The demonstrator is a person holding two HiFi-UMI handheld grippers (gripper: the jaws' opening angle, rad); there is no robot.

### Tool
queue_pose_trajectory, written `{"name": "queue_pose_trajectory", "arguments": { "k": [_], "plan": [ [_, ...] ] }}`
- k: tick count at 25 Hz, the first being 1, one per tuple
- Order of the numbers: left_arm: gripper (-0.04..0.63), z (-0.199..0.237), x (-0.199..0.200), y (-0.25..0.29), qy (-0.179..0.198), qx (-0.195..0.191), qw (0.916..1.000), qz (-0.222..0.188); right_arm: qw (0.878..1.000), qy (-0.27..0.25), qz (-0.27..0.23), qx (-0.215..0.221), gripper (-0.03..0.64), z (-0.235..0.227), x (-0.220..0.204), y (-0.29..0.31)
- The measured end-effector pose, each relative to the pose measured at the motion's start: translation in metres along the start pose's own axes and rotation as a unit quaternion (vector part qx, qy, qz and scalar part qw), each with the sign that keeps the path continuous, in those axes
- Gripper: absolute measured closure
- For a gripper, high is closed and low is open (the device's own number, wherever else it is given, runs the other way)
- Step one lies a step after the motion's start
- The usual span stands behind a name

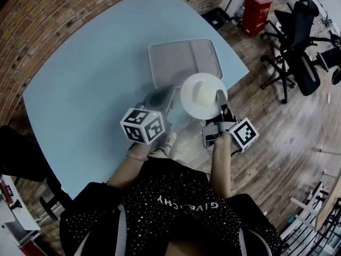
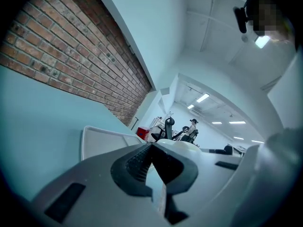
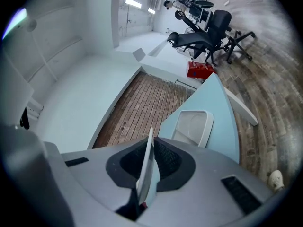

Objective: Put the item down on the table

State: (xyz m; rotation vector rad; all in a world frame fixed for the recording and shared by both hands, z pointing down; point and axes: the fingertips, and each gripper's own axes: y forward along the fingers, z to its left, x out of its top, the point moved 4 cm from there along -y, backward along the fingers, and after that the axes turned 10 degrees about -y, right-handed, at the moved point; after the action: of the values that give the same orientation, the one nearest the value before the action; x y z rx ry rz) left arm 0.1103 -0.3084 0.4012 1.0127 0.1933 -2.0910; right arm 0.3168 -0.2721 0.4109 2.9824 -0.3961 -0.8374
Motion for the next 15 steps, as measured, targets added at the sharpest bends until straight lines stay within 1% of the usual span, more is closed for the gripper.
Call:
{"name": "queue_pose_trajectory", "arguments": {
  "k": [5,9,12,15],
  "plan": [
    [0.586,0.016,0.013,0.025,-0.010,0.015,0.9998,-0.006,1.000,0.028,0.008,0.003,0.589,-0.010,0.016,0.034],
    [0.585,0.034,0.022,0.042,-0.011,0.037,0.9991,-0.019,0.999,0.028,0.029,0.007,0.589,-0.015,0.019,0.064],
    [0.586,0.055,0.025,0.053,-0.012,0.060,0.9979,-0.023,0.998,0.037,0.048,0.007,0.589,-0.022,0.011,0.094],
    [0.585,0.080,0.028,0.063,-0.017,0.085,0.9959,-0.027,0.997,0.014,0.077,-0.002,0.589,-0.031,-0.005,0.128]
  ]
}}
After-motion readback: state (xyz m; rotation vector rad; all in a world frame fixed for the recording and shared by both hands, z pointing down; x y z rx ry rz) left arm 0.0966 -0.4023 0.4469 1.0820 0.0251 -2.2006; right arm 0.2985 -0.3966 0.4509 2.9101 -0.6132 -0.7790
